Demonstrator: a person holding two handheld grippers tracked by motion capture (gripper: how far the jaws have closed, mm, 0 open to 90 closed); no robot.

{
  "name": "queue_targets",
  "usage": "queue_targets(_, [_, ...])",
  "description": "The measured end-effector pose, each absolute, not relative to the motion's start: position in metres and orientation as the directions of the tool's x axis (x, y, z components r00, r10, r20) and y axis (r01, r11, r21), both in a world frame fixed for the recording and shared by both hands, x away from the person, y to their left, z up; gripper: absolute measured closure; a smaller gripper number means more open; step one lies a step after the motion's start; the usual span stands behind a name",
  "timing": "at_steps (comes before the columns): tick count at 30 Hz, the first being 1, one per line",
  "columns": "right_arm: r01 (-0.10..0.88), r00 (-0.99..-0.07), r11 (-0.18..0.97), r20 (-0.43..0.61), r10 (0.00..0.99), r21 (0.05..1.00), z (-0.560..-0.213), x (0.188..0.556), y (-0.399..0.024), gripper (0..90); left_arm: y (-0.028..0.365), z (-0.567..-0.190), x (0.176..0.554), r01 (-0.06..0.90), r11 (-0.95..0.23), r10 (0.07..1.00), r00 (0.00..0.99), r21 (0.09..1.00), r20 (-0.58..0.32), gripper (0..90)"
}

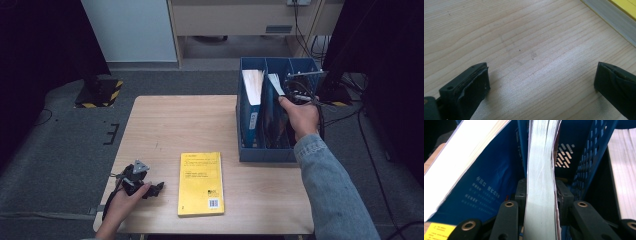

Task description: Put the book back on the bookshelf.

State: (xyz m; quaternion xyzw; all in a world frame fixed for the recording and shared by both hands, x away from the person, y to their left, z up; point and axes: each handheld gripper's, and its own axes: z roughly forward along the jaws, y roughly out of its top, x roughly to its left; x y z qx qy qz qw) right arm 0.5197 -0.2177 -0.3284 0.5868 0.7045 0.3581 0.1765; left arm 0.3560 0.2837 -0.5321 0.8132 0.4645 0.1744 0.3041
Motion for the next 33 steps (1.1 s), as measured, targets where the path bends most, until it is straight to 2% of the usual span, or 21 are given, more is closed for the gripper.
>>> queue_targets(33, [0.655, -0.232, -0.062, 0.278, 0.932, 0.753, -0.3252, 0.5131, -0.2248, 62.0, 0.2826, -0.5319, 0.356, 0.648, -0.388, 0.859, 0.512, 0.655, 0.002, 0.0])
